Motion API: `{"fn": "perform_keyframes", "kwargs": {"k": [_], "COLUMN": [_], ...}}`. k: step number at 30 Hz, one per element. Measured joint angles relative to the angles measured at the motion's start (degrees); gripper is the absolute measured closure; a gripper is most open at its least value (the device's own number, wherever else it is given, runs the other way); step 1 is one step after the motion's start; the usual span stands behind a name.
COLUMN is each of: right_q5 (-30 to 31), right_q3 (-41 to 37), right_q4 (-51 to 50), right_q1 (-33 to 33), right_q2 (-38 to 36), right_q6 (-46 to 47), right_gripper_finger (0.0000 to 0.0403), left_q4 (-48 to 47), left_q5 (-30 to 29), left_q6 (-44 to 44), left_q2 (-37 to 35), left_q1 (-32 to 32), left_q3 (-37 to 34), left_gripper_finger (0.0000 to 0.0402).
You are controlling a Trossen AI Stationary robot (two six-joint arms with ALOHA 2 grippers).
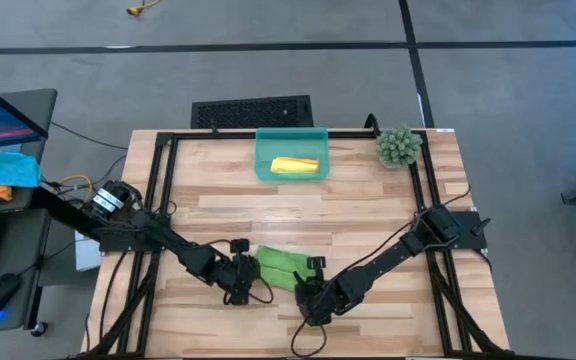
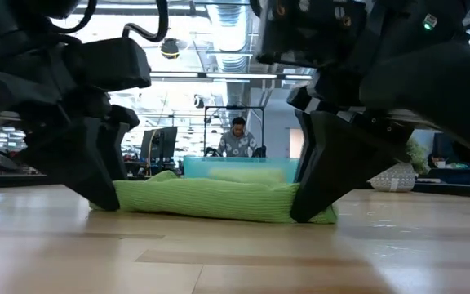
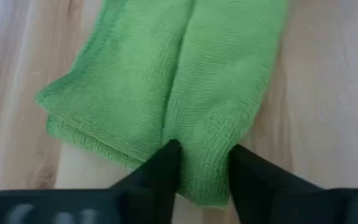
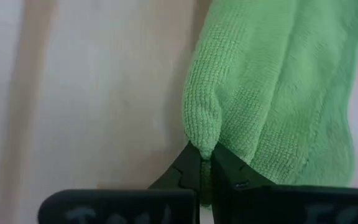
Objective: Roll microfiber towels into tight, uniform cylinder then place into a basket
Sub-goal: Roll the green microfiber towel
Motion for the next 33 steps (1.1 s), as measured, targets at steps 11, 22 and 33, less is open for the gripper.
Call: {"fn": "perform_keyframes", "kwargs": {"k": [11,22,33], "right_q5": [-3.13,-14.18,-16.22], "right_q3": [2.65,5.03,5.91], "right_q4": [-0.06,2.87,4.71], "right_q1": [0.49,-1.54,-4.23], "right_q2": [0.36,0.31,0.31], "right_q6": [-1.58,5.31,18.29], "right_gripper_finger": [0.0377,0.0376,0.0367], "left_q4": [-1.45,-5.39,-12.51], "left_q5": [15.72,37.37,42.55], "left_q6": [-4.81,-18.24,-23.91], "left_q2": [-6.73,-7.61,-7.73], "left_q1": [2.62,14.38,23.31], "left_q3": [-0.5,-0.33,-0.24], "left_gripper_finger": [0.0379,0.0383,0.038]}}
